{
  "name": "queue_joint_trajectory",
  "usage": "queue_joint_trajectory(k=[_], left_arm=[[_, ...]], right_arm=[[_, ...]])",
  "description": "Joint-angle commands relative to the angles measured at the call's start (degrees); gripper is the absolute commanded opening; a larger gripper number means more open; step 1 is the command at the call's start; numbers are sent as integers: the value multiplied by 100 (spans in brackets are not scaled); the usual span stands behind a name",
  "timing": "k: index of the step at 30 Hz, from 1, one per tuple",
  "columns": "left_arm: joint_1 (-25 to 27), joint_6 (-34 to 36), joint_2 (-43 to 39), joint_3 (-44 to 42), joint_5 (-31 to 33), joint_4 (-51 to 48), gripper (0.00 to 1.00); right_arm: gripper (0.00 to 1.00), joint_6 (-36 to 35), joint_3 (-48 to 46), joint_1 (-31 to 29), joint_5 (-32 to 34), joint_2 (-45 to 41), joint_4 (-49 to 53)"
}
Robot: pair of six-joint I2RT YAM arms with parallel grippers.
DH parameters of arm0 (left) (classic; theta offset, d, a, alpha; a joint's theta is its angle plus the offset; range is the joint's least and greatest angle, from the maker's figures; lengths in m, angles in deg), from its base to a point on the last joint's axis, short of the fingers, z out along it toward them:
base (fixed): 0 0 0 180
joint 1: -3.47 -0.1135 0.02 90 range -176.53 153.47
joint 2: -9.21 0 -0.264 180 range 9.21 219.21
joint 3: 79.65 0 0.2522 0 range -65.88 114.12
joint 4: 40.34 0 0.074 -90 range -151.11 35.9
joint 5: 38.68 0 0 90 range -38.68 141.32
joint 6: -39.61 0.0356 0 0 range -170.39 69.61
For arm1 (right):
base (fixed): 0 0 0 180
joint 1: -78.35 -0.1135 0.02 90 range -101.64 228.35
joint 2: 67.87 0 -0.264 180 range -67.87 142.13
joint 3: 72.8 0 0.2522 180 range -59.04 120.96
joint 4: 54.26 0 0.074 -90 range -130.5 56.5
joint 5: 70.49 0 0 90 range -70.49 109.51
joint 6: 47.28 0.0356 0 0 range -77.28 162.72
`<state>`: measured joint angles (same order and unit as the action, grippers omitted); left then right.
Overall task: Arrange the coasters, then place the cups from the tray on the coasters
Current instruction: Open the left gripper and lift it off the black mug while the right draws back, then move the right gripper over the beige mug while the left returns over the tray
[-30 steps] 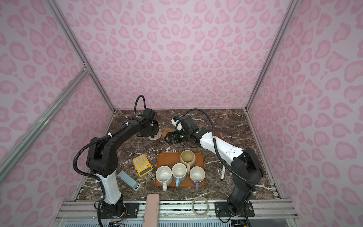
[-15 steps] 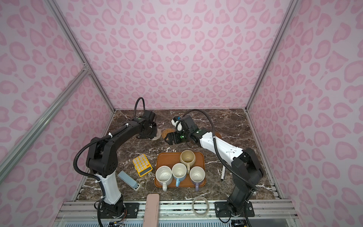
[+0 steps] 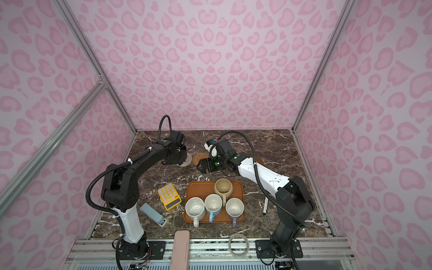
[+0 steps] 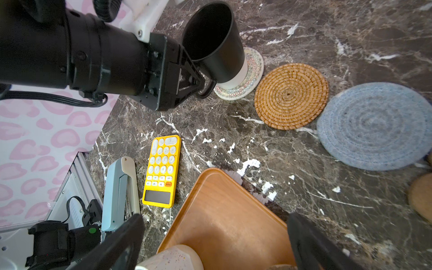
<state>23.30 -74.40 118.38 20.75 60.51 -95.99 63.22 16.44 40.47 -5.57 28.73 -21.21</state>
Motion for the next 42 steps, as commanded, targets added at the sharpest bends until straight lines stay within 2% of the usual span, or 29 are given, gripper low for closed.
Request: queue_joint_trajectory(k=[1,7,11,13,17,20,21,28,33,37,42], left_arm=[[1,-64,-15,-38,2,106,29],[-3,-17,-18,-23,56,76,27],[-6,-33,-108,-16,8,62,35],[-2,-46,-209,19,-16,9,49],[-1,-77,-463,115,-1,-130,84],[-3,-118,-757,133,4,-176,100],[-6,-149,-871,147,1,-211,97],[-5,-504,-1686,222,-445,-625,97],[10,-801,-2282,-50,-1277,-659,97],[85,-1099,-2750,-489,-2003,-338,97],[473,-1349,-3135,-777,-2160,-439,98]], right_arm=[[97,-87,-48,-7,9,-68,49],[97,-89,-172,23,21,-151,62],[97,-106,-190,19,92,-238,161],[98,-124,-179,23,171,-344,286],[99,-193,-163,20,446,-612,676],[99,-212,-164,21,724,-865,1054],[99,-206,-182,23,838,-971,1199],[94,-92,-237,24,1443,-1573,2432],[90,47,-421,-94,1772,-1938,3096],[81,197,-688,-244,1810,-2078,3307],[68,501,-1169,-340,1766,-2242,3131]])
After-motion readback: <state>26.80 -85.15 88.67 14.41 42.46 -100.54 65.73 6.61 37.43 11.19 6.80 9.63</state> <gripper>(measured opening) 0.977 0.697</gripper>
